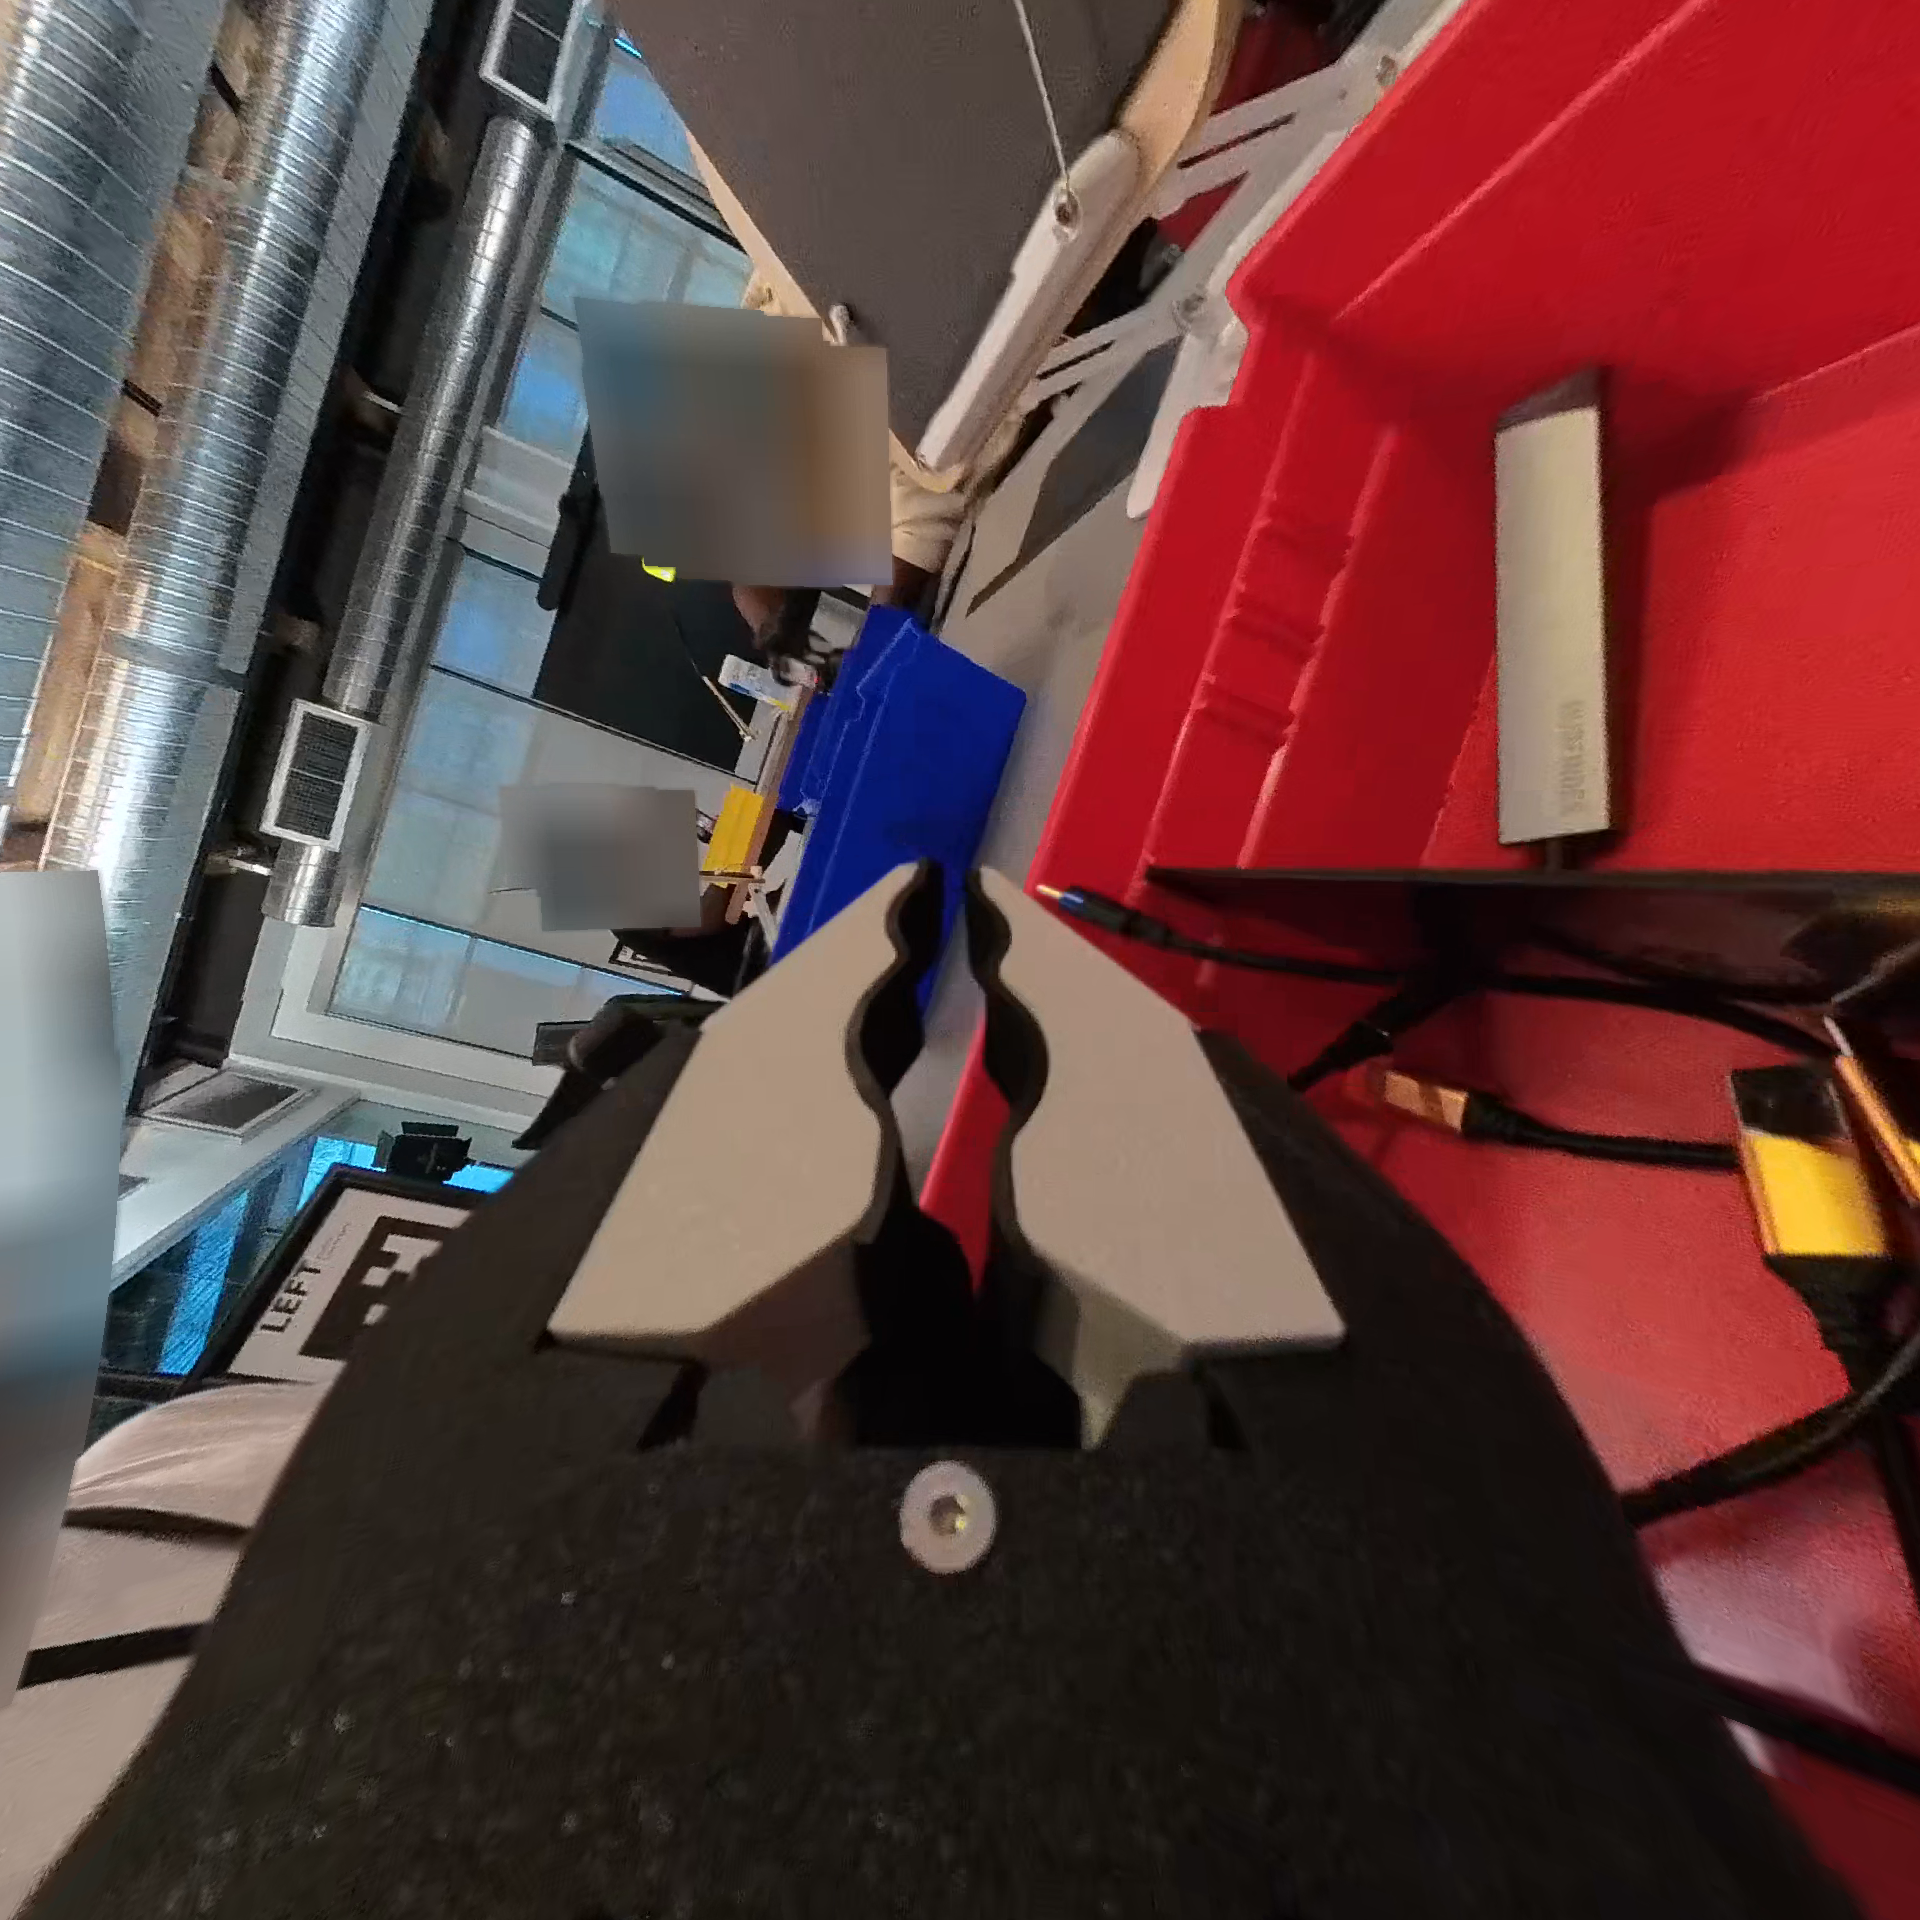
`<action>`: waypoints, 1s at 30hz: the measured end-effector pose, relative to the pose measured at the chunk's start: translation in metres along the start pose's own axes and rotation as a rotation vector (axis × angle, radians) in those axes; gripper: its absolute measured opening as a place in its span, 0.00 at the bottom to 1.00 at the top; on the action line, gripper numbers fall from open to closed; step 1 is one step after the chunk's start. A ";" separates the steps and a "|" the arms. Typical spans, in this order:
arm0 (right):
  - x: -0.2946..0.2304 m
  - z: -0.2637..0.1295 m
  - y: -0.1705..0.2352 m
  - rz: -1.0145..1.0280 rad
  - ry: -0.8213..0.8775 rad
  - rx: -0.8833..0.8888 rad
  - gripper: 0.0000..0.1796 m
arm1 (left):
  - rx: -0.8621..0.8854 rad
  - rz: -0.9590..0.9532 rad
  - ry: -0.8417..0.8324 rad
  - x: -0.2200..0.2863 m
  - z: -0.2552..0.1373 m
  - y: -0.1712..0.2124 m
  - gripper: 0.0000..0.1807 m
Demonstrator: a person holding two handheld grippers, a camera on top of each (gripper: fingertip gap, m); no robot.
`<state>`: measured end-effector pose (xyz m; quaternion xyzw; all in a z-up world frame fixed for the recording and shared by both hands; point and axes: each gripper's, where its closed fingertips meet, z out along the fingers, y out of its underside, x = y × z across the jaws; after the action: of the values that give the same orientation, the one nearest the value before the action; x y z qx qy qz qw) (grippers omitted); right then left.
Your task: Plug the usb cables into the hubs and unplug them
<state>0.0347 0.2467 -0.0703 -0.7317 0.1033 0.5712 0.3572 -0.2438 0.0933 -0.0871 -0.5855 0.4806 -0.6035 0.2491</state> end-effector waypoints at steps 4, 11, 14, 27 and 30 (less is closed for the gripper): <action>0.018 -0.015 0.016 -0.061 0.122 -0.094 0.04 | -0.024 0.012 -0.010 0.000 0.001 0.005 0.05; 0.039 -0.042 0.010 -0.739 0.588 -0.265 0.24 | -0.032 -0.007 0.008 -0.003 0.004 0.008 0.05; 0.041 -0.029 0.011 -1.156 0.716 -0.416 0.21 | -0.040 -0.010 0.014 -0.003 0.007 0.009 0.05; 0.098 -0.005 0.043 -1.260 0.721 -0.795 0.05 | -0.041 0.006 -0.020 0.000 0.007 0.009 0.05; 0.076 -0.020 0.026 -1.194 0.745 -0.684 0.10 | -0.032 -0.012 -0.054 -0.008 0.005 0.009 0.05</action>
<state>0.0602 0.2342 -0.1479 -0.8764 -0.3764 -0.0009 0.3005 -0.2401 0.0950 -0.0992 -0.6082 0.4799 -0.5812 0.2490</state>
